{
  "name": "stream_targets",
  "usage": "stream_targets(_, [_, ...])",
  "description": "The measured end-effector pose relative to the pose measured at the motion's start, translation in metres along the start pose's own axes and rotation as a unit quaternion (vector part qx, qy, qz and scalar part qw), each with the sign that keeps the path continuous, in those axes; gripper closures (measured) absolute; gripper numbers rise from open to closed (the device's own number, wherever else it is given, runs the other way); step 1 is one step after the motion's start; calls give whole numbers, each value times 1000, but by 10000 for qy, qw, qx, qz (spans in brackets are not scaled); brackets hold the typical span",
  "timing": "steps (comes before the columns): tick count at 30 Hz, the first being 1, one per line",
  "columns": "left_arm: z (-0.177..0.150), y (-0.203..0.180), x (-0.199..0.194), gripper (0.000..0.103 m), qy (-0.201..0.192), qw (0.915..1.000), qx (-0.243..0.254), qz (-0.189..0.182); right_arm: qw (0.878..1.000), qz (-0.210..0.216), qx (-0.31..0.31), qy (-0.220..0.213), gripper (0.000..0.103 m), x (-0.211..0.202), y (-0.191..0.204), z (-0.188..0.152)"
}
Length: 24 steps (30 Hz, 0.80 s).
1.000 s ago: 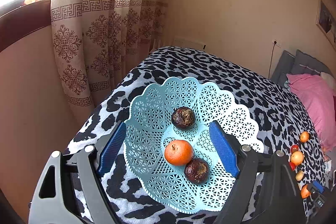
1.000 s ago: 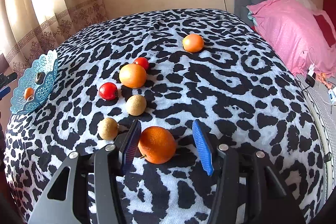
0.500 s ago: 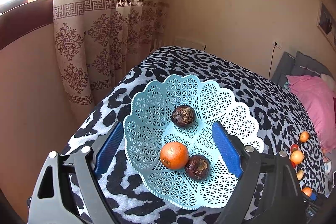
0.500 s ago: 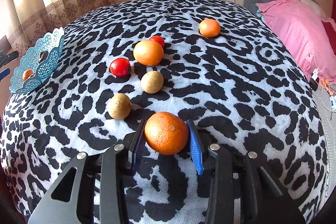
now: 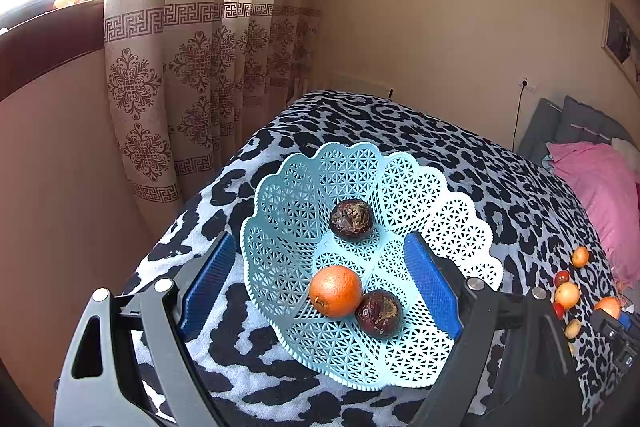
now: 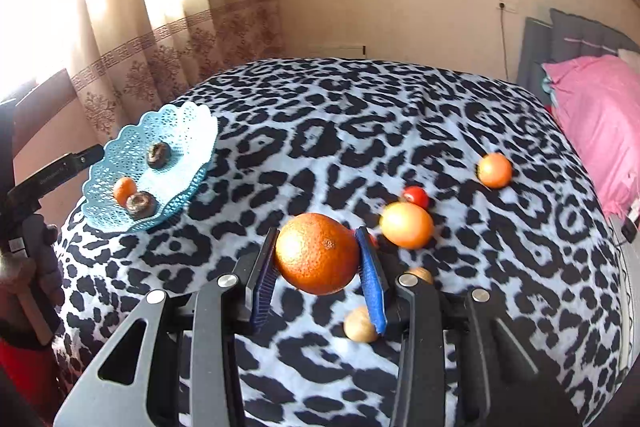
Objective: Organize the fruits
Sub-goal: 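Carry the tangerine into the blue basket and open right tool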
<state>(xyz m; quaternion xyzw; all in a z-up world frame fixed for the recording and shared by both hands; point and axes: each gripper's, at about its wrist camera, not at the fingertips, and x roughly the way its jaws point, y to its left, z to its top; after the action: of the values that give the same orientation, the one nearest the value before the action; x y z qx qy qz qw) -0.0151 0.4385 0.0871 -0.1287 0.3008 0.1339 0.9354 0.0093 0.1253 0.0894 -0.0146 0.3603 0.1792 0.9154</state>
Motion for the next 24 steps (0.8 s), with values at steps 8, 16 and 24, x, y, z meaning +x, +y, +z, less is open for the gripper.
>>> stream_targets(8, [-5, 11, -9, 16, 3, 9999, -27, 127, 9960, 686, -580, -11, 65, 44, 79, 43])
stream_targets(16, [-11, 25, -13, 15, 46, 9995, -143, 281, 9915, 956, -851, 228, 64, 78, 122, 51])
stream_targets(24, [-11, 21, -13, 5, 56, 9996, -147, 244, 9924, 977, -718, 201, 63, 75, 116, 47])
